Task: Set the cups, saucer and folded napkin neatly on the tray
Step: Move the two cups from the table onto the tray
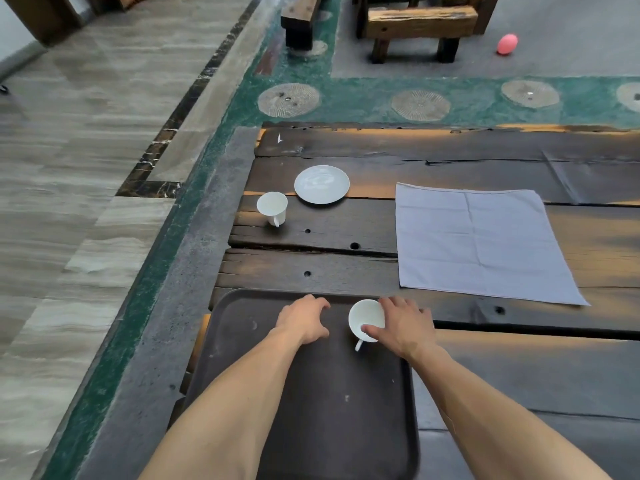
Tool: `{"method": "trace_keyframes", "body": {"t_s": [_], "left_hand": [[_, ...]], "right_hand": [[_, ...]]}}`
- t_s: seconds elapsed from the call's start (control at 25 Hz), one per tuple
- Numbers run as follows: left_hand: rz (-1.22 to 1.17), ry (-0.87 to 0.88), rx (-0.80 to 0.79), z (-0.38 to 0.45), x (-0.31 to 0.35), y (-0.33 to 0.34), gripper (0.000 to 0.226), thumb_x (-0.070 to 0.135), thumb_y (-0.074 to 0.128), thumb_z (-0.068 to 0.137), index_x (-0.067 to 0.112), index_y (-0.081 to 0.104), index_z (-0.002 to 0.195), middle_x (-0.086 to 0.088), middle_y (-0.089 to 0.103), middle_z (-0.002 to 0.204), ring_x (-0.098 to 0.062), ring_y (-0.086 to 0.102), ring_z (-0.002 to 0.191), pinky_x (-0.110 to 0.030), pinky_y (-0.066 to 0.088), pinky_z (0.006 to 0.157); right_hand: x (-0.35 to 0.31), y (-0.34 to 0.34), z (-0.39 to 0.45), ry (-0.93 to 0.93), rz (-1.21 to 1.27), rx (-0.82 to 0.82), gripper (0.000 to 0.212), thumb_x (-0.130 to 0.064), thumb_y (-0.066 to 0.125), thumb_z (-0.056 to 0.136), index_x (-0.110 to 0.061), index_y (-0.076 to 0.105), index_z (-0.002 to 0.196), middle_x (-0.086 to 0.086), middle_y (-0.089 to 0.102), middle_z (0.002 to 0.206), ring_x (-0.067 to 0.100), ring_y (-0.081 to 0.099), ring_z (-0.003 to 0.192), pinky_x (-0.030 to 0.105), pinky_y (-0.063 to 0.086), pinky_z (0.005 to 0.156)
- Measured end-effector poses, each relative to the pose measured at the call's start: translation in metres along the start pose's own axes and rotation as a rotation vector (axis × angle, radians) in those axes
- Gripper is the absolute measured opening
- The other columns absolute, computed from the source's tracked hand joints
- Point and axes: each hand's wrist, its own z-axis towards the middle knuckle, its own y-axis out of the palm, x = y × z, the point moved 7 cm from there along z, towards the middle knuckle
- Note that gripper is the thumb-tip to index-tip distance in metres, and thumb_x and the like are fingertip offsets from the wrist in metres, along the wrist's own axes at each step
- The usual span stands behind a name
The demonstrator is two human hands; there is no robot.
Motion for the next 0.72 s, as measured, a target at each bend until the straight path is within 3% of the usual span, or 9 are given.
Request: {"method": "trace_keyframes", "body": {"t_s": [0.36,0.72], "left_hand": [[0.06,0.017,0.016,-0.003,-0.069,-0.046,0.054,0.036,0.067,0.087,0.029,0.049,0.138,0.001,0.051,0.138,-0.023,0.048,0.128,-0.039,0.04,0.103],[0.09,0.05,0.009,0.015,-0.137,-0.077,0.05,0.037,0.066,0.087,0.027,0.053,0.135,0.002,0.056,0.137,-0.02,0.051,0.126,-0.037,0.044,0.1]], "right_hand": [[-0.085,0.001,0.018,-0.089,-0.071,-0.085,0.057,-0.063,0.045,0.089,-0.028,0.05,0.133,0.001,0.056,0.134,0.025,0.047,0.127,0.048,0.036,0.103],[-0.159,0.003,0.053,-0.1,-0.06,-0.116,0.047,-0.056,0.047,0.091,-0.025,0.057,0.124,0.002,0.061,0.127,0.026,0.054,0.118,0.041,0.041,0.094]]}}
